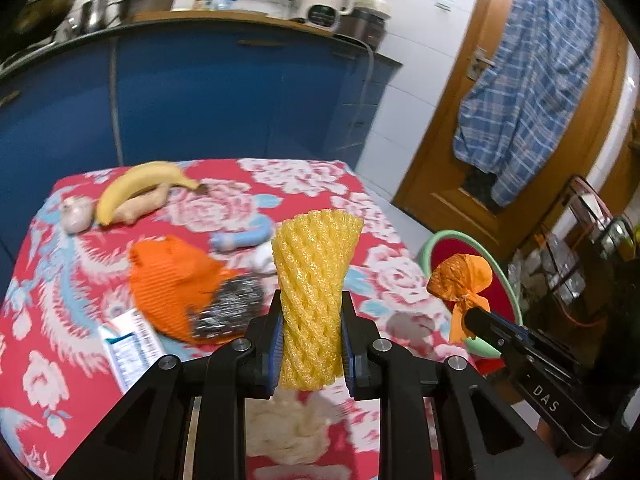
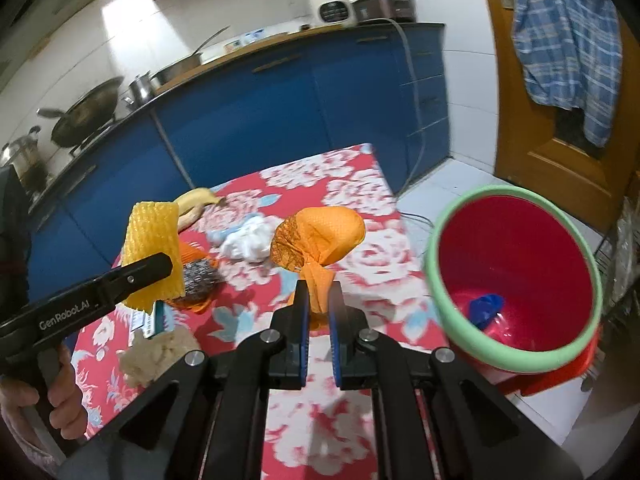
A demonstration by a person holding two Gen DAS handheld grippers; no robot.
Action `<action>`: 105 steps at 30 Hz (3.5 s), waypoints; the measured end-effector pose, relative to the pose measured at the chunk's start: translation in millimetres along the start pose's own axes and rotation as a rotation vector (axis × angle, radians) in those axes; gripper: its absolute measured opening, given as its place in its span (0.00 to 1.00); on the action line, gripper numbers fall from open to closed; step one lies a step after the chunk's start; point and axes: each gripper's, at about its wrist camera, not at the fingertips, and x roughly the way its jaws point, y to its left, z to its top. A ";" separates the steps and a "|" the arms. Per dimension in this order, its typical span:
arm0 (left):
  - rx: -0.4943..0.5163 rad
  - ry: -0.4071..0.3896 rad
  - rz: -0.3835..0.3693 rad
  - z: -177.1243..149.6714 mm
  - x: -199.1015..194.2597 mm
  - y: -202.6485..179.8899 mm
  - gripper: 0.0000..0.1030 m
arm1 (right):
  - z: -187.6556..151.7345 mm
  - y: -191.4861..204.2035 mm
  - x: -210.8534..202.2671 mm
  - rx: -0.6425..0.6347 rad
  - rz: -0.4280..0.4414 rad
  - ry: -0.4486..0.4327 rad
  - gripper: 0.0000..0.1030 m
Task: Collect trash
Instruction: 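Move both grippers over the red bucket and release the foam net and orange bag, then bring both grippers back over the table toward the crumpled tissues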
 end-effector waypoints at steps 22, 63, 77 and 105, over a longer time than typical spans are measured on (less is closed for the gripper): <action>0.240 0.072 -0.109 4.5 61.6 -126.5 0.23 | -16.0 -121.2 -21.2 0.224 -0.189 -0.031 0.11; 0.412 0.133 -0.176 -2.4 134.0 -204.5 0.68 | -29.3 -194.2 -14.0 0.385 -0.280 -0.012 0.39; 0.420 0.126 -0.149 -1.7 132.5 -202.2 0.73 | -26.8 -190.1 -22.1 0.381 -0.273 -0.026 0.40; 0.128 0.065 0.124 -8.7 26.2 -53.7 0.73 | -22.6 -74.6 -33.5 0.185 -0.105 -0.038 0.52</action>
